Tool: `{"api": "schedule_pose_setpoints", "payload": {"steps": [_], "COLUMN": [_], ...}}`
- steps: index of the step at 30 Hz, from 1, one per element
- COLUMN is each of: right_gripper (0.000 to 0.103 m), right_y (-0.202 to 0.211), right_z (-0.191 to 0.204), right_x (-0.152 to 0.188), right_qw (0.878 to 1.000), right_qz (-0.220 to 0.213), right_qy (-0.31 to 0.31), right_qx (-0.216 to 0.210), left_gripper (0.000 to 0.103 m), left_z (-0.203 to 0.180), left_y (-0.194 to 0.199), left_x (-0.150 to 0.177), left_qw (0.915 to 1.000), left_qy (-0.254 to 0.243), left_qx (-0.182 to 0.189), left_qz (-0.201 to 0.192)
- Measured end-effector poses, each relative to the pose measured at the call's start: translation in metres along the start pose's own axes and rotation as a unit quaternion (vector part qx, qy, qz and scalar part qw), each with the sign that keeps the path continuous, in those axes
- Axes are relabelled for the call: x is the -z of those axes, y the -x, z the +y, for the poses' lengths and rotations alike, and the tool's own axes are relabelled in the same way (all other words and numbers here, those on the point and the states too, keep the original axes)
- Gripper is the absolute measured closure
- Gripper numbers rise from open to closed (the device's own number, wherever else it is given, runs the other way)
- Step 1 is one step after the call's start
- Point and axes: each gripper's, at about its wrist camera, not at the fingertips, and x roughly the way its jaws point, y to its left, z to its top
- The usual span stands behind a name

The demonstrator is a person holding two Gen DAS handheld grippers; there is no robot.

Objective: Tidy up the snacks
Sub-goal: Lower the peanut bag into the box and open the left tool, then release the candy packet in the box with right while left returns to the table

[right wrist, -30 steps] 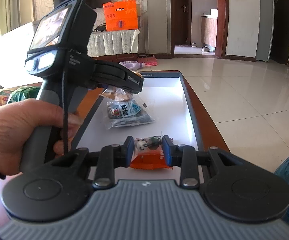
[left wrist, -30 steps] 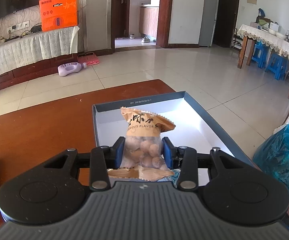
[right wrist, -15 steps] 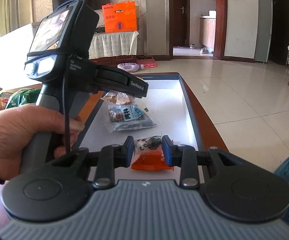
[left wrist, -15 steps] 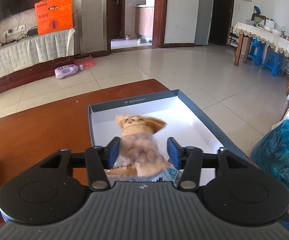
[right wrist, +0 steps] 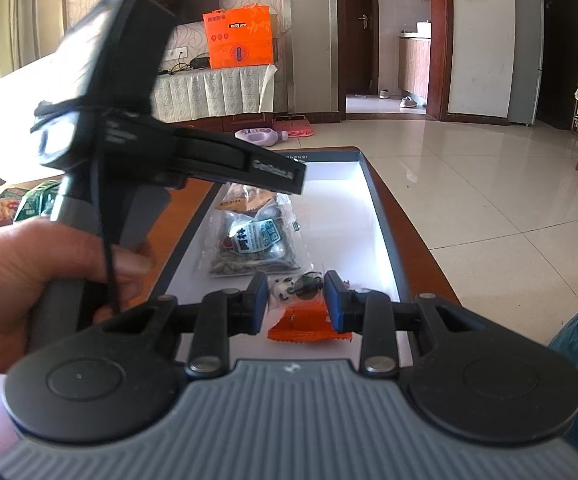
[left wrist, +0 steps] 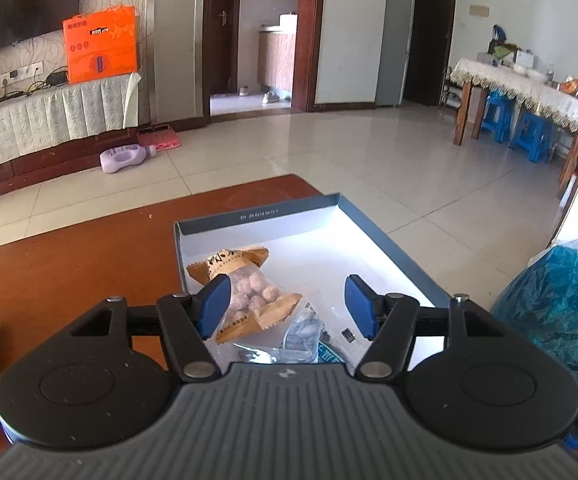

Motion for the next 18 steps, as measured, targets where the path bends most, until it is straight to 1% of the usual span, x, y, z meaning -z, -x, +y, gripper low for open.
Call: {"api": "schedule_pose_setpoints", "payload": {"steps": [4, 9, 13, 18], "right_gripper": [0.069, 0.069, 0.069, 0.069], "right_y": [-0.002, -0.005, -0.009, -0.013], "right_z": [-0.001, -0.001, 0.0, 0.008], "right_x": [0.001, 0.001, 0.001, 0.002], "right_qw": [1.0, 1.0, 1.0, 1.0], "right_qz": [0.001, 0.004, 0.005, 0.007], "right_qy": [-0.005, -0.009, -0.013, -0.009], "right_qx": [0.0, -0.003, -0.007, -0.012], "left_gripper": [0.035, 0.035, 0.035, 0.035], "left_z": [0.01, 0.023, 0.032, 0.049], "left_y": [0.023, 0.062, 0.103, 0.156], "left_x": [0.006, 0.01, 0.016, 0.027], "left_qw": [0.9999, 0.9998, 0.9993, 0.9986], "left_qy": [0.004, 0.01, 0.015, 0.032], "left_qx": [0.009, 0.002, -0.007, -0.021], "left_qz": [-0.01, -0.019, -0.032, -0.035]}}
